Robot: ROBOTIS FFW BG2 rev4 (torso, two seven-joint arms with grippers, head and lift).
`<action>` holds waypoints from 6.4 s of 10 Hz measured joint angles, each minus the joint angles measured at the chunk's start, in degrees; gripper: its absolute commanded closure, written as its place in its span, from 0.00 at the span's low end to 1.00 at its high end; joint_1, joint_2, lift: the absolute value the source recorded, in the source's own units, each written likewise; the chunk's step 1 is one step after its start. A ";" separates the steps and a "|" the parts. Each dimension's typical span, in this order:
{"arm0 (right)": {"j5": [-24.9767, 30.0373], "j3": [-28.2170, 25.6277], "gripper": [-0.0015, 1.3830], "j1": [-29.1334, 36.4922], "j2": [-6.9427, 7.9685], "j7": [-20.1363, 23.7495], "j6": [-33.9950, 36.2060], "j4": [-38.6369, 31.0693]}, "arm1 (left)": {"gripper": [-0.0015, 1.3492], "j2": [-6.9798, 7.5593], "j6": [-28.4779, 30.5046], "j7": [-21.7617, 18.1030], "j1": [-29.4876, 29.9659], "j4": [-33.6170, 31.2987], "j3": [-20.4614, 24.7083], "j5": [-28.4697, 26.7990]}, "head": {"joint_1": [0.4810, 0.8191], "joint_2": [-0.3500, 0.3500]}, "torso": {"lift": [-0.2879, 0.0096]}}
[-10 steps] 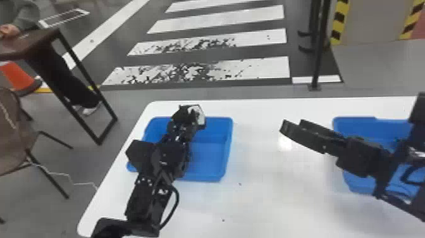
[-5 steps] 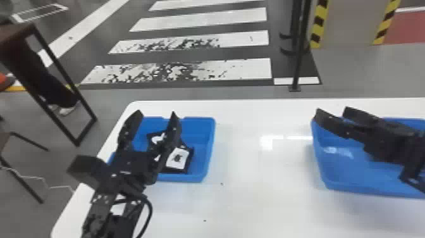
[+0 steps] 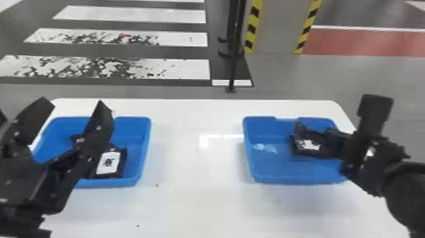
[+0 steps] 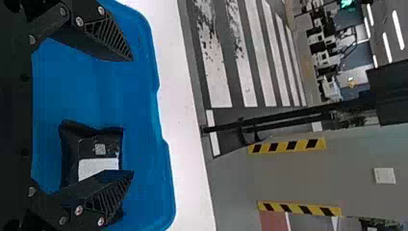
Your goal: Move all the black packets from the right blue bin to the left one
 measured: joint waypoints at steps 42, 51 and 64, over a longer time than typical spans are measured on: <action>-37.82 37.47 0.86 -4.06 -8.36 19.06 -22.05 -5.77 | 0.25 2.52 3.15 -0.84 -1.94 0.17 -5.82 -1.40 | 0.57 1.00 | 0.50; -39.86 39.83 0.44 -5.32 -8.64 19.13 -25.31 -4.49 | 0.90 2.72 3.57 1.59 -1.47 -1.81 -5.83 -5.67 | 0.53 1.00 | 0.50; -6.09 3.88 0.09 22.19 -0.44 19.14 -33.91 -22.72 | 0.15 -0.73 -19.82 0.43 -17.39 30.91 3.92 -4.57 | 0.51 0.70 | 0.50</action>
